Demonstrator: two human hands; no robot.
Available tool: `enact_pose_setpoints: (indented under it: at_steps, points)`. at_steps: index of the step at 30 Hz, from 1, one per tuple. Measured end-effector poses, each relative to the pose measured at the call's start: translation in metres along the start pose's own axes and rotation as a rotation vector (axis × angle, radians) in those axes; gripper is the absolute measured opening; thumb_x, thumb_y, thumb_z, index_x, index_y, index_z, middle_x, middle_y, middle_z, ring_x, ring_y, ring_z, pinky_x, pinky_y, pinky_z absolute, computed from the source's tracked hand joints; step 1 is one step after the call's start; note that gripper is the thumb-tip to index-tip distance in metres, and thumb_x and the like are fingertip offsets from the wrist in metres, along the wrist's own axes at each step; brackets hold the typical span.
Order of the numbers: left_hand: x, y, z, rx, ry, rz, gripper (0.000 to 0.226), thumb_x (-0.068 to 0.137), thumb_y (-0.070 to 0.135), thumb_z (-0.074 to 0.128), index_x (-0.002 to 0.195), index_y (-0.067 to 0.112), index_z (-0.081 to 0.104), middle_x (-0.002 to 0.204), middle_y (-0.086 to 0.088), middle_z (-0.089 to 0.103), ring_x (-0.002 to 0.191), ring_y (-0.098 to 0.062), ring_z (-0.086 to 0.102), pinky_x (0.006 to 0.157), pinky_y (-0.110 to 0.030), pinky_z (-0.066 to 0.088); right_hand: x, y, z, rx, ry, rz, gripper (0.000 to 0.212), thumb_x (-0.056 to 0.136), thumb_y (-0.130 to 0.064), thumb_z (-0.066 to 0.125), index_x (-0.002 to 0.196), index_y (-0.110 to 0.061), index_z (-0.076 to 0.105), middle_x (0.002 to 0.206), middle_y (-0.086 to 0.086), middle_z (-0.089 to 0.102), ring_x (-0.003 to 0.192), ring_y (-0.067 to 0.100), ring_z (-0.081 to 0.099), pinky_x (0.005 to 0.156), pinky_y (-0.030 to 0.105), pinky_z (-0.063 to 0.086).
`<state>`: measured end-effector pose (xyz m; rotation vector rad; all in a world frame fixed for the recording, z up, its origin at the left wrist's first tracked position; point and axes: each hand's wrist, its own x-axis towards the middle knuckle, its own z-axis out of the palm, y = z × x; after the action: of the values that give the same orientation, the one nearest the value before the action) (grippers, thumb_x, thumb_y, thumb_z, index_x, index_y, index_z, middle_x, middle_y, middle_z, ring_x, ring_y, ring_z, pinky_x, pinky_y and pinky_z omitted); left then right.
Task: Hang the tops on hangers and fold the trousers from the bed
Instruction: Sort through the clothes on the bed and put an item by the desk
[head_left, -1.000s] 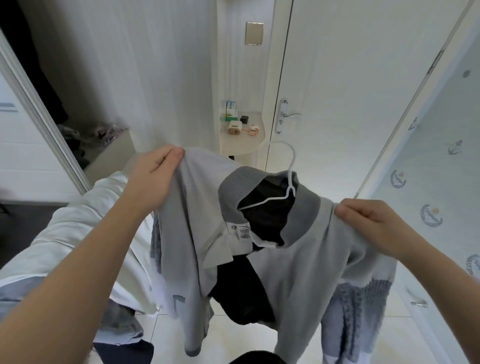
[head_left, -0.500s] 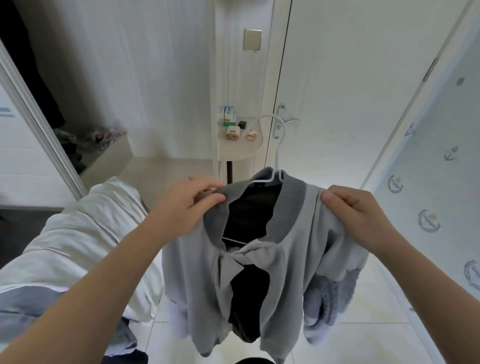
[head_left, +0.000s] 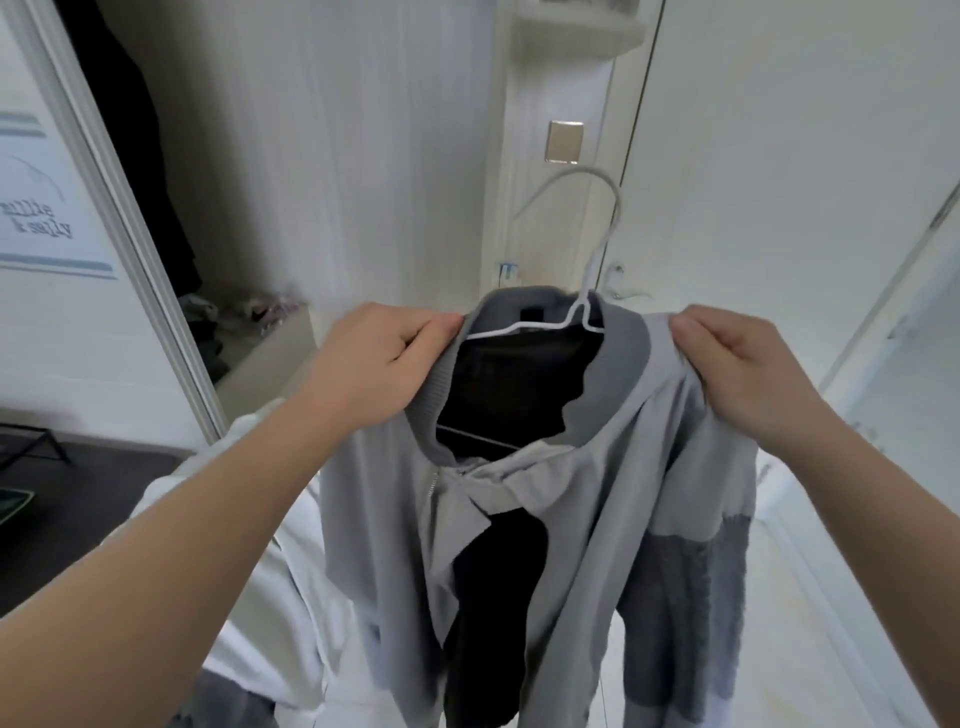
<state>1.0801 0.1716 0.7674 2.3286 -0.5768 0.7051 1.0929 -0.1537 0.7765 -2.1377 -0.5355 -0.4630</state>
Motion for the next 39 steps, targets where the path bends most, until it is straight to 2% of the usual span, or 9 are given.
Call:
enact_pose_setpoints:
  at_steps: [4, 9, 12, 15, 22, 27, 31, 35, 39]
  points:
    - [0.045, -0.035, -0.025, 0.033, 0.160, -0.123, 0.050, 0.097, 0.056, 0.041, 0.054, 0.031, 0.046, 0.050, 0.002, 0.040, 0.045, -0.009, 0.038, 0.051, -0.031, 0.031, 0.066, -0.018, 0.028, 0.051, -0.209, 0.215, 0.043, 0.102, -0.039, 0.051, 0.069, -0.015, 0.064, 0.072, -0.005, 0.065, 0.071, 0.010, 0.055, 0.069, 0.029, 0.041]
    - [0.108, -0.103, -0.063, 0.123, 0.335, -0.217, 0.055, 0.097, 0.055, 0.042, 0.057, 0.018, 0.037, 0.047, -0.001, 0.038, 0.051, -0.022, 0.040, 0.055, -0.037, 0.032, 0.108, -0.031, 0.057, -0.050, -0.193, -0.016, 0.038, 0.104, -0.044, 0.040, 0.071, -0.029, 0.053, 0.073, -0.007, 0.056, 0.068, 0.003, 0.051, 0.066, 0.018, 0.038]
    - [0.154, -0.129, -0.080, 0.159, 0.379, -0.183, 0.060, 0.096, 0.060, 0.038, 0.058, 0.014, 0.044, 0.052, 0.001, 0.050, 0.063, -0.031, 0.056, 0.060, -0.039, 0.046, 0.145, -0.041, 0.068, -0.081, -0.087, -0.106, 0.042, 0.097, -0.045, 0.042, 0.072, -0.011, 0.046, 0.063, -0.004, 0.045, 0.059, 0.003, 0.044, 0.057, 0.015, 0.034]
    - [0.204, -0.153, -0.102, 0.138, 0.353, -0.070, 0.056, 0.092, 0.066, 0.034, 0.060, 0.020, 0.044, 0.058, 0.004, 0.053, 0.067, -0.026, 0.056, 0.061, -0.039, 0.043, 0.193, -0.059, 0.068, -0.047, 0.094, -0.120, 0.041, 0.102, -0.028, 0.048, 0.067, -0.009, 0.041, 0.058, -0.012, 0.040, 0.054, 0.002, 0.039, 0.052, 0.015, 0.030]
    - [0.299, -0.242, -0.153, -0.063, 0.208, 0.050, 0.012, 0.103, 0.033, 0.052, 0.094, 0.036, 0.061, 0.097, 0.009, 0.068, 0.088, 0.004, 0.059, 0.077, -0.006, 0.041, 0.284, -0.107, 0.084, -0.012, 0.245, -0.116, 0.042, 0.102, -0.022, 0.052, 0.063, -0.012, 0.040, 0.056, -0.009, 0.039, 0.053, 0.005, 0.035, 0.049, 0.017, 0.028]
    - [0.353, -0.259, -0.179, -0.056, 0.155, -0.042, 0.048, 0.102, 0.048, 0.049, 0.144, 0.025, 0.050, 0.145, 0.001, 0.052, 0.134, -0.017, 0.046, 0.116, -0.037, 0.034, 0.354, -0.144, 0.113, 0.209, 0.292, -0.042, 0.044, 0.102, -0.030, 0.053, 0.071, -0.002, 0.042, 0.068, 0.005, 0.042, 0.067, 0.017, 0.038, 0.066, 0.032, 0.029]
    - [0.377, -0.250, -0.198, -0.244, 0.109, -0.017, 0.042, 0.102, 0.050, 0.047, 0.139, 0.032, 0.052, 0.139, 0.016, 0.055, 0.127, -0.004, 0.051, 0.107, -0.026, 0.037, 0.417, -0.182, 0.127, 0.389, 0.290, -0.003, 0.039, 0.101, -0.033, 0.055, 0.080, -0.001, 0.063, 0.078, 0.019, 0.063, 0.070, 0.021, 0.060, 0.070, 0.031, 0.046]
    - [0.393, -0.239, -0.218, -0.286, 0.159, 0.017, 0.021, 0.103, 0.045, 0.049, 0.116, 0.035, 0.061, 0.118, 0.023, 0.063, 0.107, 0.015, 0.054, 0.085, -0.006, 0.038, 0.485, -0.218, 0.146, 0.434, 0.339, -0.042, 0.024, 0.100, -0.029, 0.055, 0.083, -0.012, 0.049, 0.081, 0.008, 0.046, 0.073, 0.024, 0.042, 0.072, 0.035, 0.036]
    - [0.405, -0.241, -0.230, -0.317, 0.211, 0.020, 0.016, 0.101, 0.045, 0.051, 0.104, 0.035, 0.063, 0.107, 0.022, 0.065, 0.086, 0.020, 0.056, 0.069, -0.001, 0.038, 0.545, -0.247, 0.166, 0.441, 0.411, -0.046, 0.043, 0.100, -0.024, 0.054, 0.061, -0.013, 0.041, 0.057, 0.003, 0.047, 0.058, 0.019, 0.044, 0.053, 0.024, 0.035]
